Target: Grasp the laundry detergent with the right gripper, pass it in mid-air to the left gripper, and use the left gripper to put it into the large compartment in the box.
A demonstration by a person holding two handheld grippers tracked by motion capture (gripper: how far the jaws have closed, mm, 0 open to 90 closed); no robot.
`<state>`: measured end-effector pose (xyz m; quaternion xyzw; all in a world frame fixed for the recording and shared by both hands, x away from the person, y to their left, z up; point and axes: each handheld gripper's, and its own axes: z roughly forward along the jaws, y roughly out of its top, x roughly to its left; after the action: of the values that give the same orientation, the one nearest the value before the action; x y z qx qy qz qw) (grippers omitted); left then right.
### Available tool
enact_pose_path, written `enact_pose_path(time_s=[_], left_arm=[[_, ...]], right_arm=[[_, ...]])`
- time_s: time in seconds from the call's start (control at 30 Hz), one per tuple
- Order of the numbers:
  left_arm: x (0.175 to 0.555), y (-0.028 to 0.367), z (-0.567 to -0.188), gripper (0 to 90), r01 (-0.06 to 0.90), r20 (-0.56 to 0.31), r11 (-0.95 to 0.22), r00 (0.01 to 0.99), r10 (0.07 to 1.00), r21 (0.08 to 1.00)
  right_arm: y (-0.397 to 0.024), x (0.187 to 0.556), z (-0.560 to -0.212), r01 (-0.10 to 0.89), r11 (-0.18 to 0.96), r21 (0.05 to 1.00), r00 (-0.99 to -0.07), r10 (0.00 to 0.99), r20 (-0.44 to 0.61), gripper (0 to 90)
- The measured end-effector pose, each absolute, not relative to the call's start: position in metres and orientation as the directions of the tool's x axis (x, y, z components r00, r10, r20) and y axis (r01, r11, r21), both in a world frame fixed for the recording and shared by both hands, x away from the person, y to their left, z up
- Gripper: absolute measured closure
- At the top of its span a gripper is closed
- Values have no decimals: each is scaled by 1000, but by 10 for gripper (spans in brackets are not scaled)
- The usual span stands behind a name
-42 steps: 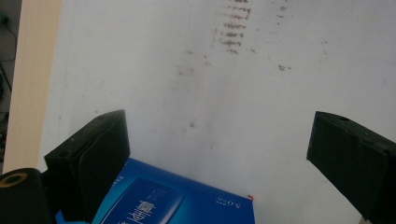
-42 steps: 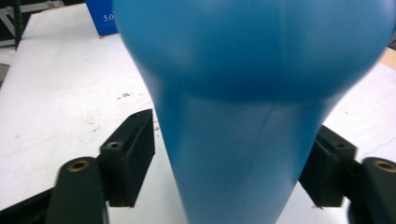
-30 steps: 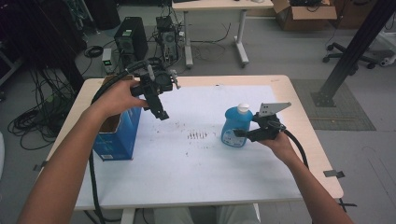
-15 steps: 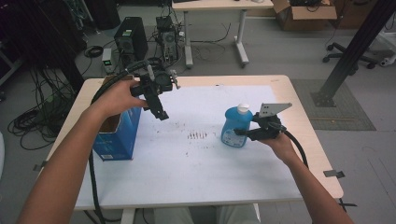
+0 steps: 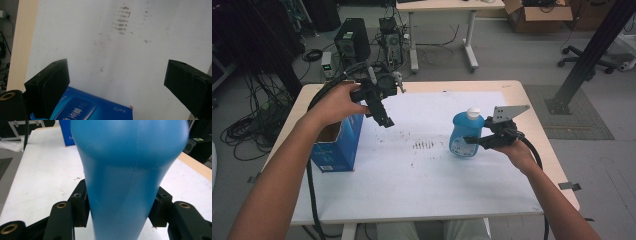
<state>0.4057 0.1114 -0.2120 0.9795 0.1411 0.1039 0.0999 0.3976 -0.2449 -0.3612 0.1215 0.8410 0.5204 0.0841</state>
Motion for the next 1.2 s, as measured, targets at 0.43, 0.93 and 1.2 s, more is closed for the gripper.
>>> enact_pose_path(time_s=[0.43, 0.93, 1.2], left_arm=[[392, 86, -183, 62, 206, 208, -946, 943, 261, 251], [370, 62, -163, 61, 134, 213, -955, 958, 193, 266], [360, 55, -161, 61, 109, 207, -954, 963, 171, 281]], right_arm=[[-246, 388, -327, 108, 450, 887, -969, 246, -7, 448], [-231, 376, -304, 66, 471, 879, -985, 171, -17, 448], [-218, 370, -307, 53, 485, 873, -991, 135, -14, 449]])
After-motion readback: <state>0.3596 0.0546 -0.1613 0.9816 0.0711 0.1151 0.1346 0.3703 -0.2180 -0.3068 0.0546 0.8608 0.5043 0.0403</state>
